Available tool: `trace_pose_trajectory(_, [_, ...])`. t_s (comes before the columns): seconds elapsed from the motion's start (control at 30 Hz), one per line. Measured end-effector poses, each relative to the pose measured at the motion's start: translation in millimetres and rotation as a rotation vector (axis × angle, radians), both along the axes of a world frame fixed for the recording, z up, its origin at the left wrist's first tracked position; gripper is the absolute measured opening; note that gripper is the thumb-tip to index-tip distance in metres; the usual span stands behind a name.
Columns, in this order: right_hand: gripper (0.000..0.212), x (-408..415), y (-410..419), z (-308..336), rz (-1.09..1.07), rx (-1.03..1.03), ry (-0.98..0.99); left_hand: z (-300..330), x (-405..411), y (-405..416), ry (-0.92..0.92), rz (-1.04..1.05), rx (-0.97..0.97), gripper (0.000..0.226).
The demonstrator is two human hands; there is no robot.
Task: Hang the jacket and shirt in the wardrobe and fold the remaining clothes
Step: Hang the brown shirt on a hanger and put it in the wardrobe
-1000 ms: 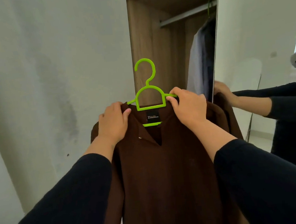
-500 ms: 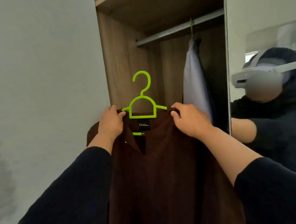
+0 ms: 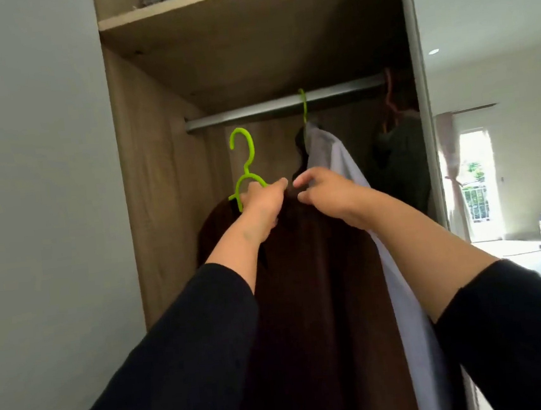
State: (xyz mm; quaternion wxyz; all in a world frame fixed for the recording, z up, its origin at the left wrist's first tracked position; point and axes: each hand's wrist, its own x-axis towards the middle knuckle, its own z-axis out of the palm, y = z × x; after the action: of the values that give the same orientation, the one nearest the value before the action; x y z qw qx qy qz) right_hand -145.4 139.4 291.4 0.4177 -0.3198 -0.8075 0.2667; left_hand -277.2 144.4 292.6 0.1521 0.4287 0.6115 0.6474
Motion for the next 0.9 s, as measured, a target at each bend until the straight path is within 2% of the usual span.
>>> trace_pose_trajectory(0.07, [0.029,-7,13,9,0.087,-0.088,0.14,3,-16,11,0.12,0.111,0.005,0.043])
trace_pose_trajectory(0.1, [0.031,-10,19,14,0.05,-0.031,0.228,4,-23,16,0.132,0.101,-0.006,0.044])
trace_pose_trajectory(0.17, [0.03,-13,35,26,-0.233,0.338,0.28,9,-35,25,0.152,0.039,-0.041,0.049])
trace_pose_trajectory(0.23, [0.029,-14,45,35,-0.569,0.747,0.14,19,-45,36,0.197,0.026,-0.048,0.045])
trace_pose_trajectory(0.27, [0.029,-15,50,41,-0.687,0.849,0.048,27,-49,42,0.229,0.028,-0.035,0.043])
trace_pose_trajectory(0.33, [0.034,-19,58,52,-0.834,0.801,-0.178,48,-51,54,0.266,0.023,-0.001,0.042])
trace_pose_trajectory(0.4, [0.036,-26,63,60,-0.849,0.651,-0.333,73,-48,62,0.299,0.012,0.034,0.042])
trace_pose_trajectory(0.5, [0.033,-34,69,68,-0.808,0.613,-0.341,110,-46,76,0.308,-0.004,0.033,0.044])
trace_pose_trajectory(0.67, [0.04,-39,83,69,-0.8,0.635,-0.368,151,-49,95,0.305,0.027,0.076,0.045])
trace_pose_trajectory(0.8, [0.043,-38,91,63,-0.804,0.654,-0.38,135,-66,114,0.316,-0.005,-0.017,0.039])
trace_pose_trajectory(0.9, [0.038,-39,92,60,-0.795,0.652,-0.365,118,-70,119,0.246,-0.046,-0.019,0.032])
